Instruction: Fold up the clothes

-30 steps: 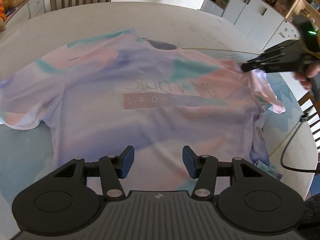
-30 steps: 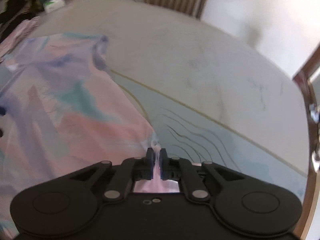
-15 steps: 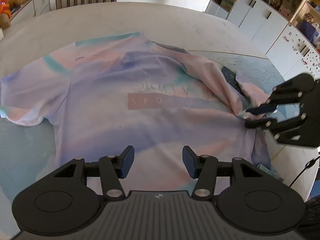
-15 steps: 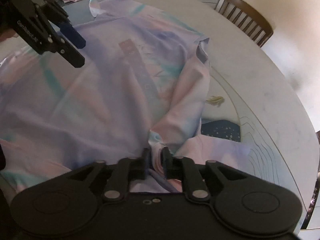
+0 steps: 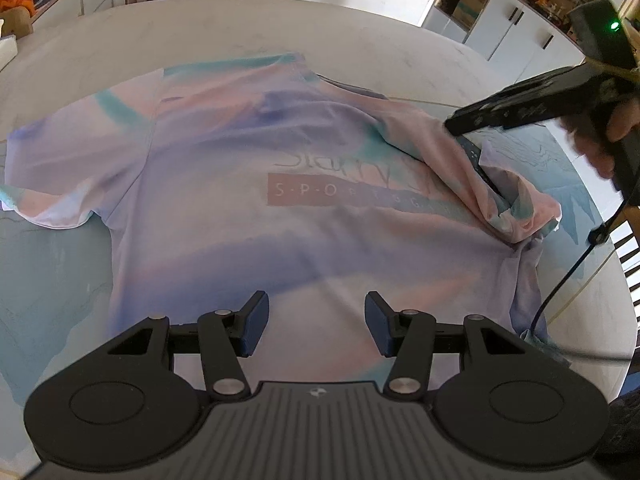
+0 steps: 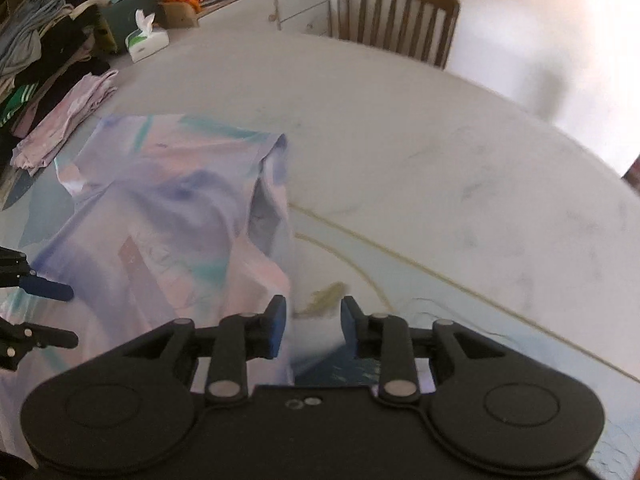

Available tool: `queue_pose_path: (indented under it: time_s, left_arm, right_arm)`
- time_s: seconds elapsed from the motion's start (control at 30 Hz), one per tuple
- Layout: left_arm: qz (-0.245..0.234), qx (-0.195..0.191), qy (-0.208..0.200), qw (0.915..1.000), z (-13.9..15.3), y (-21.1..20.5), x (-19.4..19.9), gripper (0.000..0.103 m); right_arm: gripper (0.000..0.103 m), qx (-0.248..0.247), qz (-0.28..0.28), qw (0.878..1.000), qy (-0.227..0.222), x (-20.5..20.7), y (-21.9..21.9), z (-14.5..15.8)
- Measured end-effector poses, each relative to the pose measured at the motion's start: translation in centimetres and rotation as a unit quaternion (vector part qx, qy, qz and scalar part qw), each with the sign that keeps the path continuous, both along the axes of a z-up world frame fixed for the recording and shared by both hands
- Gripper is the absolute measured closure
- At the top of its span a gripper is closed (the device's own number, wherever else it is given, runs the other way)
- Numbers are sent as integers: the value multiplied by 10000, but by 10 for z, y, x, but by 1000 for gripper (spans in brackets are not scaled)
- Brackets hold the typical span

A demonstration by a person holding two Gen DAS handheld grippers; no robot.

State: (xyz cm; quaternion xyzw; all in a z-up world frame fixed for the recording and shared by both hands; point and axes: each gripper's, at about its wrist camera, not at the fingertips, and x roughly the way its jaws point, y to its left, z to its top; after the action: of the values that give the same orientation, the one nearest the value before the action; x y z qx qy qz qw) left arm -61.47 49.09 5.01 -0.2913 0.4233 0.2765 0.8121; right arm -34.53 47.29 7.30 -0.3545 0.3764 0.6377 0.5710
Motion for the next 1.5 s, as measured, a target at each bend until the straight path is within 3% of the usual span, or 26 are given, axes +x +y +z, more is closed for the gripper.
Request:
queue_pose_path:
  time_s: [0.23,0.33,0.4,0.53,0.7,0.8,1.0,1.33,1.5]
  left_arm:
    - [80,-19,-104,9999,0,0,-3,52]
    - [94,-1,-115,9999,0,0,-4,52]
    - [102,5,-122,9999,0,-1,-5,52]
    - [123,1,-143,9998,0,-1,-7,52]
    - [125,2,-143,9998,0,-1,-7,52]
    - [120,8,-136,9998,0,-2,-7,52]
    - [116,12,-123,9999,0,-1,-6,52]
    - [119,12,-158,9998,-1,-2,-7,52]
    - [125,8,-161,9998,-1,-3,-7,52]
  right_arm:
    - [0,72,519,9983,-266,-35,-1,-11]
    - [0,122,791,9936,-797,-48,-5,-17]
    - [0,101,667,9959,-595,-40,-3,-15]
    - [0,124,-72,9984,555,1,2,0]
    - [0,-39,-318,9993,193,14,6,-10]
    - [0,-104,-143,9998,-45,1,5,-20]
    - [0,117,262,9995,126,-20,-1,-10]
    - [0,77,981,9951,129,-52,-8,-10]
    - [0,-140,703,9971,239,-48,0,-19]
